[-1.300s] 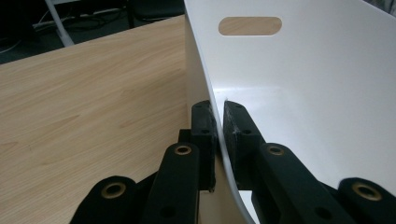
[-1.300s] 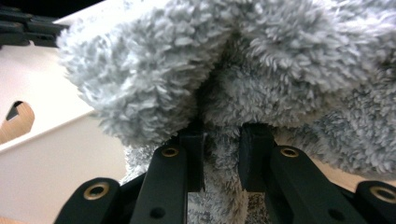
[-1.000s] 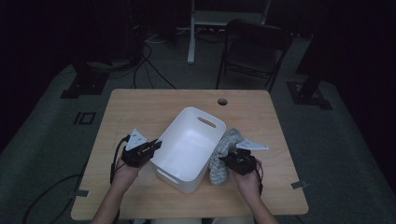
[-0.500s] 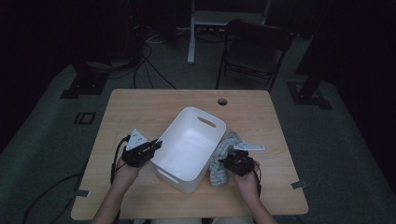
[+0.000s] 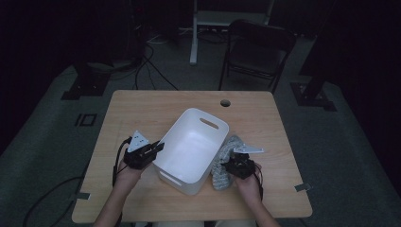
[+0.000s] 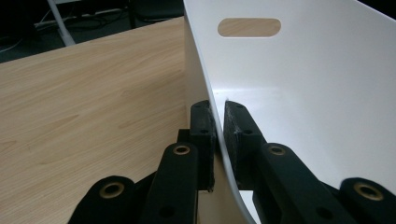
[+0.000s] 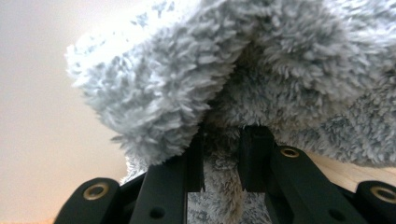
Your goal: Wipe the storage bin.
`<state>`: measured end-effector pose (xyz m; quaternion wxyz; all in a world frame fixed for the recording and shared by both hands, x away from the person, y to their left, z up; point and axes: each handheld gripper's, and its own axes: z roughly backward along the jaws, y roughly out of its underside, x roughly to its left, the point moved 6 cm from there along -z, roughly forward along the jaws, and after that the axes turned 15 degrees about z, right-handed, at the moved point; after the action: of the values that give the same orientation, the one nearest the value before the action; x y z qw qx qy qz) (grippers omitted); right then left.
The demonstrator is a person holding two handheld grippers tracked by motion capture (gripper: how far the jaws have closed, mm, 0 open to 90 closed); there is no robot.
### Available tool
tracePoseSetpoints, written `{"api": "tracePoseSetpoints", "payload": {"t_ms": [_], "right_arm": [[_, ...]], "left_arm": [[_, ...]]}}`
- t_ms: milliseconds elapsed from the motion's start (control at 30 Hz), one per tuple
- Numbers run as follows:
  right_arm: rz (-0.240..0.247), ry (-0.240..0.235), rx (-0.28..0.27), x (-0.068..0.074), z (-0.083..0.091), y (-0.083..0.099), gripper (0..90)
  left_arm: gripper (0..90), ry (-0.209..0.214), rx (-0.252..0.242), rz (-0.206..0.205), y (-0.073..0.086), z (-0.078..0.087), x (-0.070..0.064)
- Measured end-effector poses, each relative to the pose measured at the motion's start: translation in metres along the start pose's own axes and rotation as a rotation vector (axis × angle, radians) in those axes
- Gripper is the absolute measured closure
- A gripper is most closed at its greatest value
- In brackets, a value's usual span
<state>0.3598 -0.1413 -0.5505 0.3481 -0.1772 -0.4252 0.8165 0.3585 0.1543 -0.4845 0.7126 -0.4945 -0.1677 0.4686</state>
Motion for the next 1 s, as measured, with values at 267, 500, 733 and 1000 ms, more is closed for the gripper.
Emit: {"api": "tracePoseSetpoints", "payload": {"t_ms": [267,500,733,1000], "right_arm": [[0.066,-0.038,-0.108,0.023,0.043,-0.026,74.7],[0.081,-0.056,-0.146,0.035,0.05,-0.036,74.6],[0.068,-0.052,-0.095,0.034,0.035,-0.018,74.6],[0.046,-0.042,-0.076,0.028,0.025,-0.009,74.6]], "left_arm": [[81.6,0.001,0.006,-0.001,0.0,-0.001,-0.003],[81.6,0.023,0.016,0.001,0.0,-0.001,-0.003],[81.2,0.029,0.011,0.007,0.0,-0.002,-0.003],[81.2,0.024,0.005,-0.002,0.0,-0.002,-0.004]]}}
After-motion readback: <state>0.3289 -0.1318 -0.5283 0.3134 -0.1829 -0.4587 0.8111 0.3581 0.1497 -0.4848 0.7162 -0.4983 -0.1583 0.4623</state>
